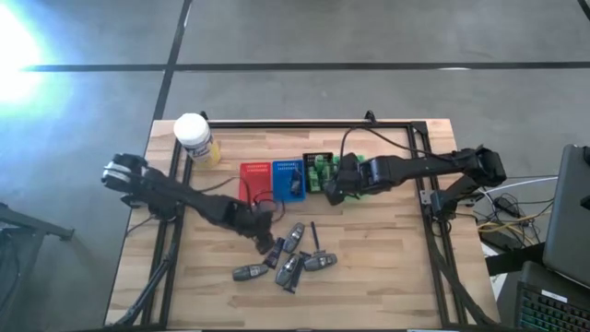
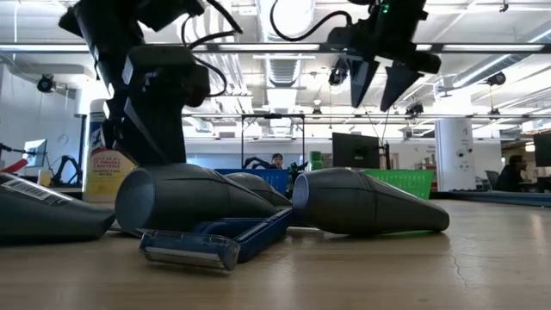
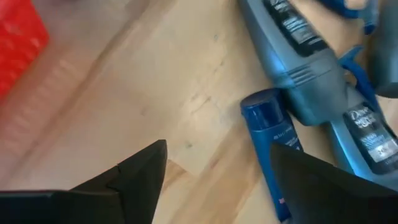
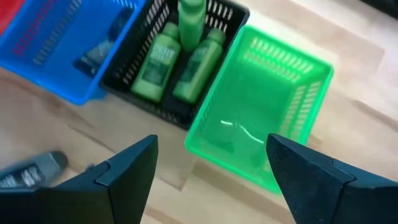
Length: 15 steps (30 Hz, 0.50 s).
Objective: Pick & Place Travel size toiletries
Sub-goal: Put the blue shave cream into the blue bin
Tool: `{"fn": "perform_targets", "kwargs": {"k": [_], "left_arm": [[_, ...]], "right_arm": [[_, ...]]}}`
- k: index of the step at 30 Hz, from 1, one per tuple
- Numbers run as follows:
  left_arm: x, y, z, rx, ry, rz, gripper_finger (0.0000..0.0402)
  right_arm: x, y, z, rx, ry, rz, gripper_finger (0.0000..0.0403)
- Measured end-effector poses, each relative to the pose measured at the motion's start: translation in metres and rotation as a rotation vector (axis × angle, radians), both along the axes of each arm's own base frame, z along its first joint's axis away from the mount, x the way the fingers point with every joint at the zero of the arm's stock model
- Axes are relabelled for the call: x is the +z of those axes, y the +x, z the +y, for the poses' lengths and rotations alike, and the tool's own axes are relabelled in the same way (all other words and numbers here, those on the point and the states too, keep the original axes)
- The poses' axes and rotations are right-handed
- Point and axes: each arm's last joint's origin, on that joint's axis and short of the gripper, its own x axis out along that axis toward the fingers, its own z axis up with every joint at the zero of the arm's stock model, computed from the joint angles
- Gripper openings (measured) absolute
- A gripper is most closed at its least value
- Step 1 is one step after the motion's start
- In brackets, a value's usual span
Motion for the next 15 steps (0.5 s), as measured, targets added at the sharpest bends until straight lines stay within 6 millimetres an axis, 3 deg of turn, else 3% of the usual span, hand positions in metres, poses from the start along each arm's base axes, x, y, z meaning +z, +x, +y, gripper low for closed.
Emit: {"fn": "perform_targets", "kwargs": {"k": [9,15], "left_arm": [[0.001,0.031,-0.038,0.172,-0.017,0.001,0.0289],[-0.017,0.054,-0.054,0.179,0.057,0.173,0.0289]], "right_arm": [[-0.002,-0.005,0.014,0.142,-0.03,0.092,0.0326],[-0.002,-0.005,0.017,0.194,-0.051,0.112,0.0341]]}}
